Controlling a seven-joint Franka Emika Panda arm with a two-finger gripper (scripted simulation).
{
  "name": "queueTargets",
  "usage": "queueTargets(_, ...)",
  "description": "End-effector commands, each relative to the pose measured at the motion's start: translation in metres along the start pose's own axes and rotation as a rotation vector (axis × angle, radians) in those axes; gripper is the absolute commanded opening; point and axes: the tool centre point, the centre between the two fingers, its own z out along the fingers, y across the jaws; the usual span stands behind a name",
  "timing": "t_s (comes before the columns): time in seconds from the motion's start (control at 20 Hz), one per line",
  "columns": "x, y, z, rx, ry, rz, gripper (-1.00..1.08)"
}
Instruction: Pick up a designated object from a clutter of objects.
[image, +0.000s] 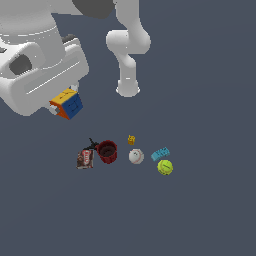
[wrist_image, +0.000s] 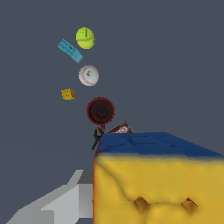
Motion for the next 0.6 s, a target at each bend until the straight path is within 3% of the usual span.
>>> queueTargets(0.0, 0.002, 0.005, -0.011, -0.001, 0.001, 0.000, -1.00)
queueTargets(0.55, 0.005, 0.014, -0.027, -0.001, 0.001, 0.000, -1.00)
